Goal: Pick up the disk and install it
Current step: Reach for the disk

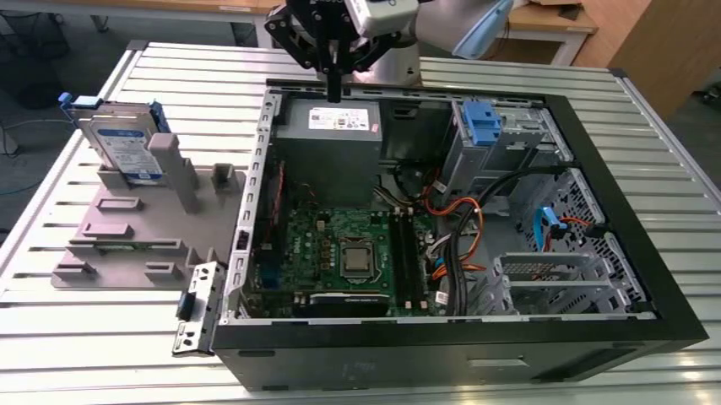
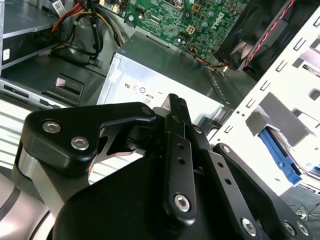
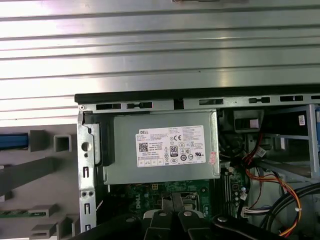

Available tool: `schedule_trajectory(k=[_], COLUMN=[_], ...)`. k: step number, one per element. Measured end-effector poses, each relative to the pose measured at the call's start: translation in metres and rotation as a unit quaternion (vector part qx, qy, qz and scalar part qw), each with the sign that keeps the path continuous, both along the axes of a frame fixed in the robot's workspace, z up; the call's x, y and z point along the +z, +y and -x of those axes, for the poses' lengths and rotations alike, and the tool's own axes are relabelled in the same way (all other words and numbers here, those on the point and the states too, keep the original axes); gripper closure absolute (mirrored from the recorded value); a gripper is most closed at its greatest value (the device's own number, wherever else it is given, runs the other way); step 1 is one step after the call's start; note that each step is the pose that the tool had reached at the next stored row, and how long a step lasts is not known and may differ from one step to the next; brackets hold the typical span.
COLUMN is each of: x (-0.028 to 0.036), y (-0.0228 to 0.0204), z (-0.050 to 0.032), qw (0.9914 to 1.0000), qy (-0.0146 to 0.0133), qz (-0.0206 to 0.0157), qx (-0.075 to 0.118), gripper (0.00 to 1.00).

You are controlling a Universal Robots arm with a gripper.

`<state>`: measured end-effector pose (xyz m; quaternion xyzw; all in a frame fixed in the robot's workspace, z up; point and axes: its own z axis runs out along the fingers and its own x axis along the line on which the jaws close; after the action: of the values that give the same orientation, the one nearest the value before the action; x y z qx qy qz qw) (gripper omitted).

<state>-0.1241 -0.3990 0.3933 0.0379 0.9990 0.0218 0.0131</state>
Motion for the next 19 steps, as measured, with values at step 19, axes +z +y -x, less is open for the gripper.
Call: schedule_trajectory(k=[19], x=[0.0], y=[0.0], z=[0.0338], qw=[1.0], qy=[-0.0006], qz=[0.0], qx=[0.0], gripper=[0.89])
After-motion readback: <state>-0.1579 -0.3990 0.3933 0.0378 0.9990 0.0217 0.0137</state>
